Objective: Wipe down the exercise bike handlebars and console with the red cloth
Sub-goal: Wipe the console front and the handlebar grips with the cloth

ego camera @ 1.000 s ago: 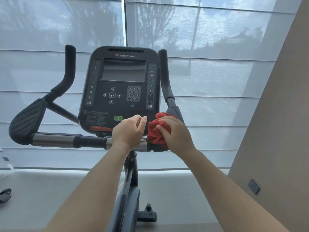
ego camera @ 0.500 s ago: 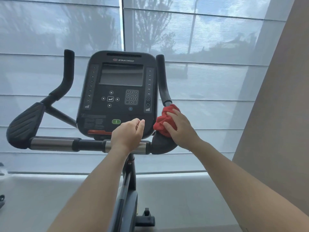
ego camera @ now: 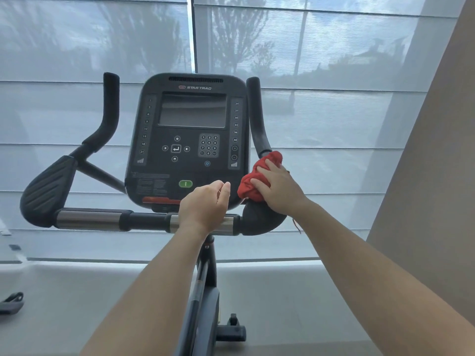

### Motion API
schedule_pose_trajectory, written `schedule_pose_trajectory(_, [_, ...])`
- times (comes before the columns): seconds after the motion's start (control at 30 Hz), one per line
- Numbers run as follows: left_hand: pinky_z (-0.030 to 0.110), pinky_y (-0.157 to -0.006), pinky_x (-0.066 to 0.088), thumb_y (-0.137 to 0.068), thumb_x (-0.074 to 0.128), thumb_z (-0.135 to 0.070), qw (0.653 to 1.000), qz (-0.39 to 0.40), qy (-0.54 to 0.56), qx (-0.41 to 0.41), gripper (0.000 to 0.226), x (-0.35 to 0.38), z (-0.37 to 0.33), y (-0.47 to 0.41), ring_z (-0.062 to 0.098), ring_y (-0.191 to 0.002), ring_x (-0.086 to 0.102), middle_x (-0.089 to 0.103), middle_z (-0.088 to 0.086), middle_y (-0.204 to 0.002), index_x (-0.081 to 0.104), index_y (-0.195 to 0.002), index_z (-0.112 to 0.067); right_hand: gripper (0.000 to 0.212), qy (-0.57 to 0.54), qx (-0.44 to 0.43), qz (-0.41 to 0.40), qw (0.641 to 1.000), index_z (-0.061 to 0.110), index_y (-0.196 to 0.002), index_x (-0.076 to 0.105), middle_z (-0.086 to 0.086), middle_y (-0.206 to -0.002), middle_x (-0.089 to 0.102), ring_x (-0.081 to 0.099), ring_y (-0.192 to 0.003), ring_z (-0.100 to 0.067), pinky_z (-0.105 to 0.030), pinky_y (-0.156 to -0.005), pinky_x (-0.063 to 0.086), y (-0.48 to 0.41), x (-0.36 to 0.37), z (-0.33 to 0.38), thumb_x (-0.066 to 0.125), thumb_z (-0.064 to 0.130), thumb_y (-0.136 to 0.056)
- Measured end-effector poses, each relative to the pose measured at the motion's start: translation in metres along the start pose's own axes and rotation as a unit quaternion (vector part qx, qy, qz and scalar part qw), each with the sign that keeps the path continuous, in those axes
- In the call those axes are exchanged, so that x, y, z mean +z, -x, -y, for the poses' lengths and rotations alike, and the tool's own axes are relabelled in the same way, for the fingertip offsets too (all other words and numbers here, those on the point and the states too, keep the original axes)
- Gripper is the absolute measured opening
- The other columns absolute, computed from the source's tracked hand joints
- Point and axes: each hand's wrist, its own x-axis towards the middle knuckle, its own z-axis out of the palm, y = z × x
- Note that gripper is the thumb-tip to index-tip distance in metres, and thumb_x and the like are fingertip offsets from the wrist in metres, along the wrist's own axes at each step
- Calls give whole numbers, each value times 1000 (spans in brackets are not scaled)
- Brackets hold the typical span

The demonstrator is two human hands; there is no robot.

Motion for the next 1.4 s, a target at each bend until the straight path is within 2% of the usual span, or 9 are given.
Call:
schedule_pose_trajectory(0.17, [35, -67, 49, -96, 26, -44, 1000, 4, 9, -10, 40, -1, 1, -1, 22, -75, 60, 67, -5, -75, 58, -84, -24, 37, 2, 6, 14, 1000, 17, -117, 60, 1, -133, 45, 34, -127, -23, -41, -106, 30, -11, 1, -6, 43, 40, -94])
schedule_pose_trajectory(0.33, [32, -62, 44, -97, 26, -41, 999, -15, 26, -27, 39, 0, 2, -3, 20, -73, 59, 65, -5, -72, 57, -84, -22, 32, 26, -10, -3, 1000, 22, -101, 66, 10, -119, 55, 36, -125, -13, -33, -102, 33, -15, 2, -6, 46, 43, -88])
schedule_pose_trajectory(0.43, [32, -62, 43, -97, 25, -41, 998, -25, 40, -33, 39, 0, 3, -4, 20, -73, 59, 65, -5, -71, 57, -84, -21, 27, 16, -42, -28, 999, 22, -94, 69, 11, -113, 59, 39, -121, -10, -29, -97, 33, -6, 4, -2, 49, 38, -87])
schedule_pose_trajectory(0.6, [32, -62, 42, -97, 25, -40, 998, -30, 48, -38, 38, 0, 3, -3, 20, -74, 59, 65, -6, -73, 57, -85, -24, 26, -21, -138, -35, 990, 19, -81, 70, 10, -95, 66, 51, -100, -9, -26, -91, 37, 22, 10, 9, 50, 36, -83])
schedule_pose_trajectory(0.8, [32, -62, 39, -98, 25, -38, 997, -27, 54, -53, 37, 0, 5, -5, 20, -77, 59, 66, -6, -75, 58, -86, -27, 30, -13, -113, 3, 993, 16, -90, 68, 4, -102, 63, 51, -104, -13, -29, -93, 38, 1, 3, 0, 47, 37, -92])
schedule_pose_trajectory(0.93, [33, -65, 41, -98, 25, -38, 997, -20, 49, -61, 37, -1, 4, -5, 21, -79, 59, 66, -5, -75, 58, -85, -27, 27, -21, -75, -29, 997, 15, -91, 66, 3, -109, 63, 50, -111, -15, -31, -98, 35, -8, 6, 2, 46, 34, -93])
schedule_pose_trajectory(1.13, [37, -73, 47, -98, 25, -37, 997, -6, 30, -74, 37, -1, 5, -6, 22, -84, 59, 66, -5, -78, 59, -86, -26, 19, -77, -144, -59, 985, 13, -90, 69, 3, -105, 67, 54, -105, -15, -22, -90, 34, 16, 7, -3, 57, 28, -89])
schedule_pose_trajectory(1.3, [37, -77, 47, -95, 31, -39, 994, 39, -6, -99, 33, -3, 3, -7, 19, -84, 59, 67, -10, -78, 60, -85, -28, 17, -126, -161, -69, 977, 12, -91, 71, 0, -100, 69, 58, -100, -20, -37, -91, 43, 9, 4, -10, 62, 26, -87])
schedule_pose_trajectory(1.4, [33, -76, 44, -95, 31, -41, 991, 67, -23, -111, 33, -2, 3, -7, 14, -83, 59, 67, -13, -76, 61, -85, -31, 18, -135, -168, -66, 974, 11, -92, 71, -1, -101, 69, 58, -100, -21, -35, -93, 40, -1, 2, -16, 61, 25, -88])
